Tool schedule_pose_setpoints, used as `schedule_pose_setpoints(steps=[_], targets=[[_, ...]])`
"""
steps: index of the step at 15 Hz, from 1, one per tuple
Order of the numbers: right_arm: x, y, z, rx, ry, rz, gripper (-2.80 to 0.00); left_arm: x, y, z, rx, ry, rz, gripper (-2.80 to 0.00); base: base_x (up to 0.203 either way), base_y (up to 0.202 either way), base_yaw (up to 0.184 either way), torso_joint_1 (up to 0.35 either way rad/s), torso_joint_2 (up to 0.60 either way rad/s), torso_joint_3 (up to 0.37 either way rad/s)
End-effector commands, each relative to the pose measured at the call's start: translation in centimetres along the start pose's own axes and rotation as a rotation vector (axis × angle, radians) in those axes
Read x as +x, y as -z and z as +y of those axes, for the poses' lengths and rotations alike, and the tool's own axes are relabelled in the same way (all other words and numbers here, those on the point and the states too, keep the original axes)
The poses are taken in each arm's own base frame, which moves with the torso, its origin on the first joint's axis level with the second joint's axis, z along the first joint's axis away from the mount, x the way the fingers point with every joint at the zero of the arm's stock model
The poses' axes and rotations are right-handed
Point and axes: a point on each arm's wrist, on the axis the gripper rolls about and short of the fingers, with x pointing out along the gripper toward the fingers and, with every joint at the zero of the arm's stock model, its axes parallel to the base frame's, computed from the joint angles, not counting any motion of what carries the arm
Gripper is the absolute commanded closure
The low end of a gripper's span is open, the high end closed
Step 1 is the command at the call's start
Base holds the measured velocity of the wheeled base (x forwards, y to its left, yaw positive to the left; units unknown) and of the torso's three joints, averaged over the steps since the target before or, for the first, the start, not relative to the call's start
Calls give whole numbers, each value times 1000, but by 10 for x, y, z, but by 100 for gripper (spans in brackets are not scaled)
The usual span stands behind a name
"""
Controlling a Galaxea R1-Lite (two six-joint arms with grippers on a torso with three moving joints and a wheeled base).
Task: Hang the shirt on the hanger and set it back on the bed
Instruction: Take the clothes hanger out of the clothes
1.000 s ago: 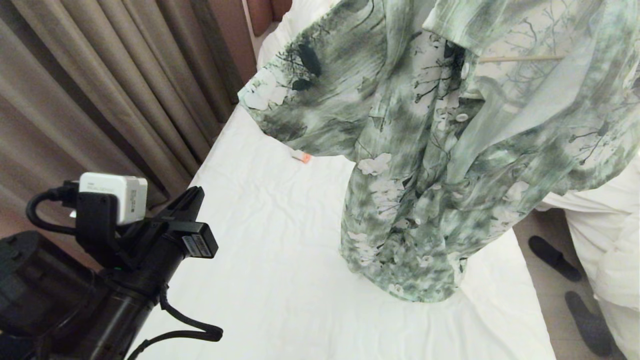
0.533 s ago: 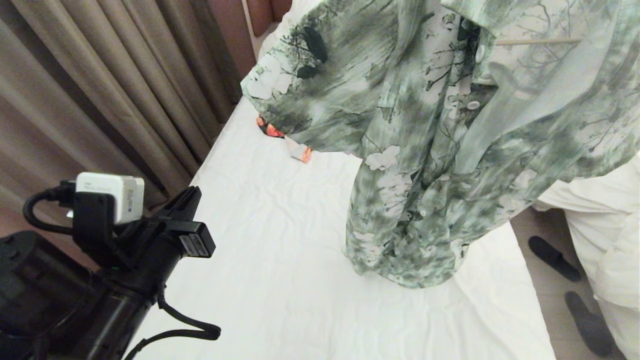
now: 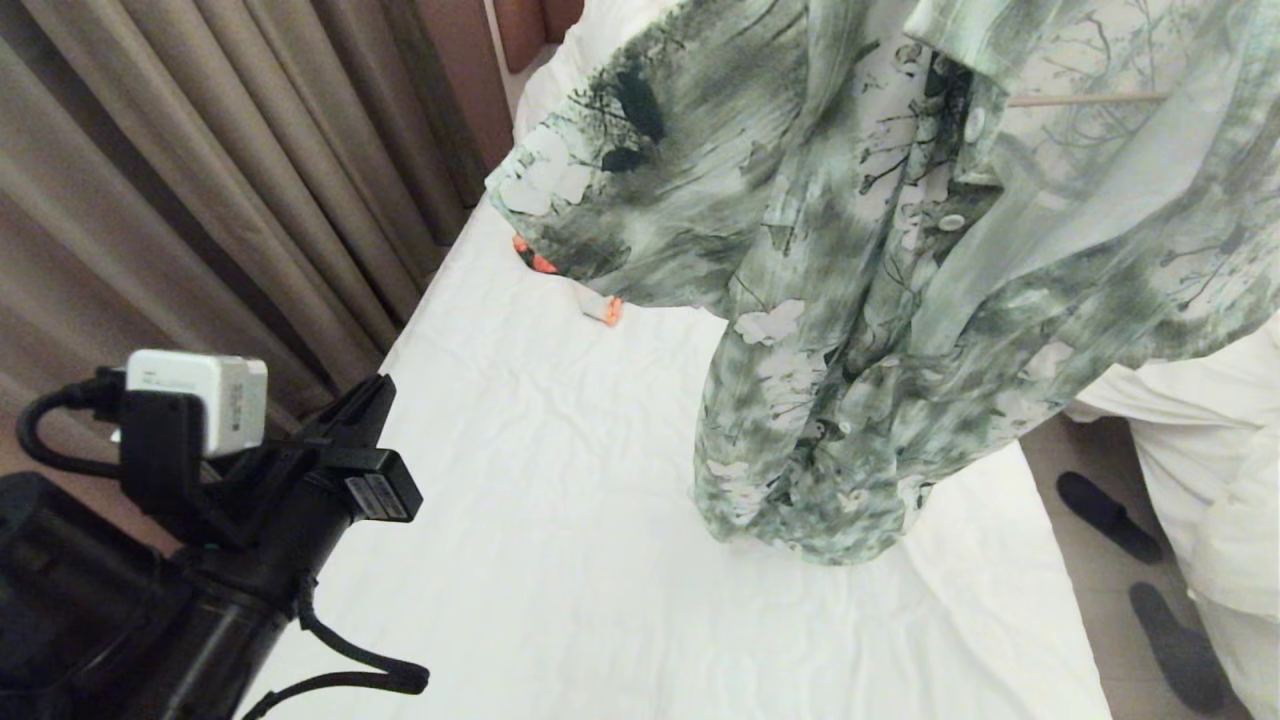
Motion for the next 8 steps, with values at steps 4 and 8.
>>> schedule_pose_setpoints(steps=[4, 8], targets=[[-7, 1, -6, 12, 15, 64, 0, 9, -27, -5, -76, 107, -89, 0, 0, 0, 0, 0, 0, 0], [10, 20, -12, -3, 50, 113, 0, 21, -69, -17, -105, 166, -113, 0, 0, 0, 0, 0, 0, 0]])
